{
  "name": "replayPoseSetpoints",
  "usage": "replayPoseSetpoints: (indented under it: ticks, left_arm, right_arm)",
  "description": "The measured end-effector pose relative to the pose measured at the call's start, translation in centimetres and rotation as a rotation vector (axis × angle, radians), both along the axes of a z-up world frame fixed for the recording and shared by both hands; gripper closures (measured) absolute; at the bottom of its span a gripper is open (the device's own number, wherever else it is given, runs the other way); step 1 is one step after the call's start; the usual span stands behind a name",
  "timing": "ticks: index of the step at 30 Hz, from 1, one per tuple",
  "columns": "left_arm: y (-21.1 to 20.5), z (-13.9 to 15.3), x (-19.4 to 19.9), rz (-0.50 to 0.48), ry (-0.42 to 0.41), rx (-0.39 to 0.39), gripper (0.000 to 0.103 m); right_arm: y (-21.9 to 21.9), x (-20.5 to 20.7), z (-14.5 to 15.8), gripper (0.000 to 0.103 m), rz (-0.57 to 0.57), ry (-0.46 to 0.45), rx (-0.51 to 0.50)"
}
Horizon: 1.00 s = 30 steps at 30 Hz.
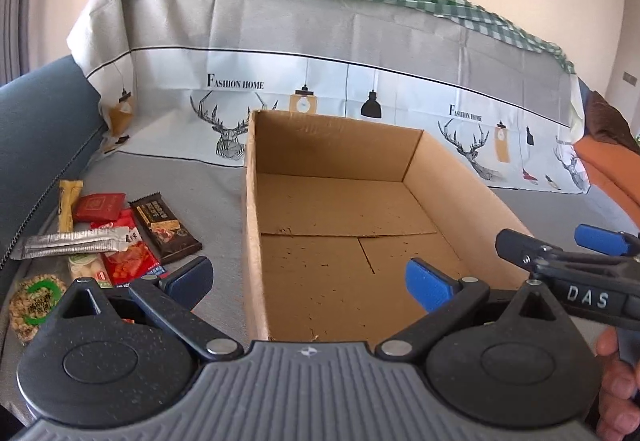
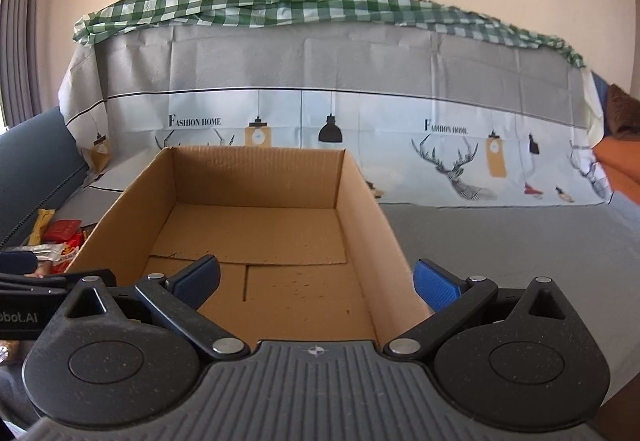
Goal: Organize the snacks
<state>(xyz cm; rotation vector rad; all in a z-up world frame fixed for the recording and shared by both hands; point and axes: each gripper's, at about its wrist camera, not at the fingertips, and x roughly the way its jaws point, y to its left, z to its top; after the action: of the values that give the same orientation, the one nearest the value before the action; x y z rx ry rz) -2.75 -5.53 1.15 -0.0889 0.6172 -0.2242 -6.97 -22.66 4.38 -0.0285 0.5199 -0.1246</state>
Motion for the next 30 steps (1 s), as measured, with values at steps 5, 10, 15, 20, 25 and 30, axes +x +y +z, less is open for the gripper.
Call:
replayPoseSetpoints:
  ticks: [5, 10, 15, 20, 25, 30]
  left_arm:
    - [-0.03, -0.13, 0.29, 0.008, 0.017, -0.020, 0.001]
    - [-0.09, -0.35, 0.50, -0.003, 0.044, -0.053, 0.001]
    - [0.16, -0.73, 0.56, -0.013, 0.063, -0.071, 0.001]
    - [0.27, -0.61, 0.40, -0.020, 0.060, -0.077, 0.001]
    - [-0.01, -0.47, 0.28, -0.045, 0.061, -0.078, 0.001]
    - [-0.52, -0.24, -0.10, -0.087, 0.040, -0.069, 0.004]
  right_arm:
    - [0.60, -0.40, -0.40, 0.001, 0.028, -0.013, -0.046]
    - [0.11, -0.25, -0.50, 0.001, 0.024, 0.002, -0.004]
    - [0.10, -0.09, -0.62, 0.001, 0.028, 0.022, 0.012]
    - [0.27, -0.18, -0.47, 0.002, 0.042, 0.032, 0.003]
    - [0.54, -0.38, -0.31, 0.009, 0.064, 0.038, -0.006]
    - [0.60, -0.46, -0.31, 0.019, 0.069, 0.043, -0.006]
